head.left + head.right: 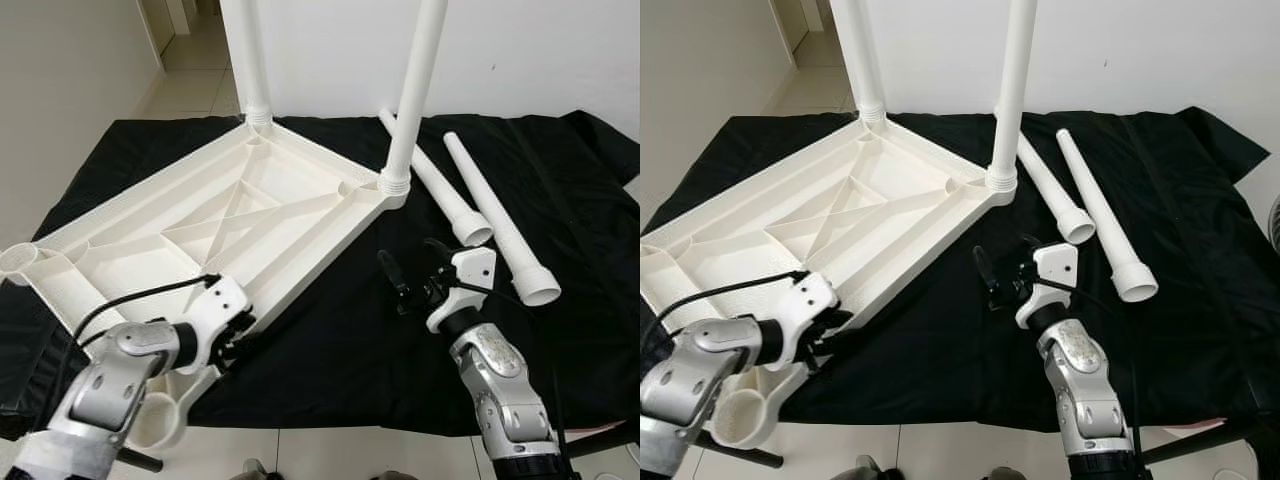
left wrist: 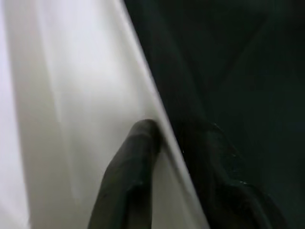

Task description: Building children table

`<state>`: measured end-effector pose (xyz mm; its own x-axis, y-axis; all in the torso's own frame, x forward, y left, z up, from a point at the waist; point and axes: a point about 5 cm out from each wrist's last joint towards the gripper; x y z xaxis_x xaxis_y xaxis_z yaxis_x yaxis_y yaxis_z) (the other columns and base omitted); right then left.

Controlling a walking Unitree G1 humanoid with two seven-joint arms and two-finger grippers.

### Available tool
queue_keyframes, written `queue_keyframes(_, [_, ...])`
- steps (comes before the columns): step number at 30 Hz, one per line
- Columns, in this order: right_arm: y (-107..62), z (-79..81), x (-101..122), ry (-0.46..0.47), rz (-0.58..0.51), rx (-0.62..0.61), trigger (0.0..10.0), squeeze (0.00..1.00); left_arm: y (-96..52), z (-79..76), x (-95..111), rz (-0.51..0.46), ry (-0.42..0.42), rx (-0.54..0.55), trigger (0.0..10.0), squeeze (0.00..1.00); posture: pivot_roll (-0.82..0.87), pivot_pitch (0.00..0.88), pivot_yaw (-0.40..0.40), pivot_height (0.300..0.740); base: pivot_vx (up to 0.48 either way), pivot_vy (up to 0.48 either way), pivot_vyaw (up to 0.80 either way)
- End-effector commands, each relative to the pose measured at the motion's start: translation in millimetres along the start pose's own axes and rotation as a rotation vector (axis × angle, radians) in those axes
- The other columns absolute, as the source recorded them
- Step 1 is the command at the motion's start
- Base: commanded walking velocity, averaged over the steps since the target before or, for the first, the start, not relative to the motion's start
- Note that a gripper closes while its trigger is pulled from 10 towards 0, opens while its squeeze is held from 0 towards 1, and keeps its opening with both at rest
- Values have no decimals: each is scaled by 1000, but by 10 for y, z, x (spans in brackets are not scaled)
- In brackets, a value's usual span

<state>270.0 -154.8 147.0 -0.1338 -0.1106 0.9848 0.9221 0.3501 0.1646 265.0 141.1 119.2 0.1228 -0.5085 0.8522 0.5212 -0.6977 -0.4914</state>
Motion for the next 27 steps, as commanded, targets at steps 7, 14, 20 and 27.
queue_keyframes(7, [8,-5,-2,-3,2,-2,10000,0,49,206,-32,61,-134,379,0,0,-124,69,60,740,0,0,0])
queue_keyframes(14, [36,9,5,-5,-2,0,10000,0,344,130,289,-44,-141,383,4863,0,-125,71,58,740,0,0,0])
queue_keyframes(20, [50,19,12,-6,-6,0,10000,0,565,71,601,-125,-113,342,10000,0,-131,72,64,740,0,0,0])
queue_keyframes(27, [16,17,8,-6,-10,-20,10000,0,617,-8,796,-206,-100,255,10000,1000,-144,77,80,740,0,0,0])
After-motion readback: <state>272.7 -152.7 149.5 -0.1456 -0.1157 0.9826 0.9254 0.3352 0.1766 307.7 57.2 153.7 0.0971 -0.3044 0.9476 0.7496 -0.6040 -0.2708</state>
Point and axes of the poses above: a point about 5 cm out from each wrist's last joint towards the gripper, its own y axis pointing out of the wrist towards the gripper, its own x axis along the axis of the wrist's last joint, z = x × y, and after that the axes turned 5 degrees about y, right-handed
